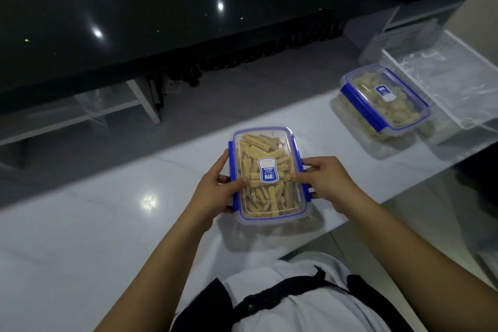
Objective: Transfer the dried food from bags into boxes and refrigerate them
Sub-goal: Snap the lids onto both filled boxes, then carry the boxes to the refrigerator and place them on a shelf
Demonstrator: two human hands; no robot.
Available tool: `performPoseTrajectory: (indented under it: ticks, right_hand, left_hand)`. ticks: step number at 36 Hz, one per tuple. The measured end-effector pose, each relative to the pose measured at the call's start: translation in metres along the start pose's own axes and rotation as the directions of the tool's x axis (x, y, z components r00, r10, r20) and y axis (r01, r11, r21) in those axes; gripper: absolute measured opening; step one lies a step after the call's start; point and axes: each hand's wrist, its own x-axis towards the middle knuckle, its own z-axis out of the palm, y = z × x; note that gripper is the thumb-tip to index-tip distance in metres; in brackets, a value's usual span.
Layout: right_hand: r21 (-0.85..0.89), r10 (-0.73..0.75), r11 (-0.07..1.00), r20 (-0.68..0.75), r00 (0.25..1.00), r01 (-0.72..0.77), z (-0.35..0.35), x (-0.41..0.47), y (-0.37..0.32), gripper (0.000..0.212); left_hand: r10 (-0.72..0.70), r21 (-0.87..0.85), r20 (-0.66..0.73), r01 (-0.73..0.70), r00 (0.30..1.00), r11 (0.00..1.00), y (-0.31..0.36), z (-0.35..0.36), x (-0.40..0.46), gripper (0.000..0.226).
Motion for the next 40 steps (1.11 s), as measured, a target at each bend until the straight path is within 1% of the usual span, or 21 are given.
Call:
performPoseTrajectory:
  ticks: [3,7,10,13,15,19,22,27,32,34,37,40]
  right_hand:
    - [0.04,0.008,0.999,-0.03,1.0,-0.007,0.004,-0.004,0.001,0.025]
    - [0.143,0.057,0.988,-0.046,0.997,-0.05,0.006,-0.01,0.001,0.029]
    - [0.186,0.12,0.976,-0.034,0.992,-0.111,0.007,-0.015,0.0,0.037]
    - [0.18,0.163,0.971,-0.021,0.986,-0.157,0.007,-0.025,0.003,0.042]
    - [0.169,0.184,0.969,-0.015,0.983,-0.179,0.008,-0.035,0.011,0.041]
    - [0.277,0.257,0.929,-0.004,0.966,-0.246,0.01,-0.068,0.04,0.032]
    - [0.362,0.276,0.895,0.01,0.961,-0.261,-0.004,-0.099,0.06,0.025]
    - [0.451,0.216,0.875,-0.039,0.976,-0.175,-0.049,-0.136,0.081,0.025]
    - [0.574,0.11,0.817,-0.064,0.992,-0.053,-0.088,-0.152,0.102,0.04]
    - [0.635,0.089,0.772,-0.083,0.993,-0.016,-0.107,-0.153,0.115,0.048]
    - [0.671,0.078,0.74,-0.129,0.989,0.029,-0.146,-0.154,0.132,0.054]
    - [0.693,0.068,0.719,-0.155,0.986,0.06,-0.194,-0.159,0.152,0.057]
  left_hand:
    - [0.007,-0.013,0.017,-0.007,1.0,1.0,-0.001,0.0,-0.001,0.077]
    - [0.016,-0.056,0.035,-0.014,0.999,0.998,-0.002,0.0,-0.005,0.077]
    - [-0.028,-0.126,0.045,0.033,0.999,0.991,-0.005,-0.003,-0.008,0.07]
    - [-0.093,-0.167,0.125,0.113,0.988,0.979,-0.01,-0.009,-0.015,0.056]
    - [-0.091,-0.171,0.183,0.123,0.979,0.978,-0.016,-0.012,-0.02,0.05]
    - [-0.081,-0.202,0.3,0.146,0.951,0.968,-0.032,-0.009,-0.037,0.046]
    - [-0.054,-0.216,0.369,0.142,0.928,0.966,-0.038,0.007,-0.049,0.047]
    - [-0.016,-0.2,0.464,0.122,0.886,0.972,-0.026,0.048,-0.056,0.057]
    - [0.041,-0.138,0.475,0.029,0.879,0.99,0.004,0.103,-0.054,0.057]
    - [0.052,-0.106,0.481,-0.001,0.875,0.994,0.015,0.129,-0.052,0.057]
    - [0.059,-0.064,0.496,-0.031,0.866,0.997,0.033,0.175,-0.05,0.062]
    - [0.05,-0.017,0.558,-0.048,0.828,0.999,0.049,0.227,-0.046,0.059]
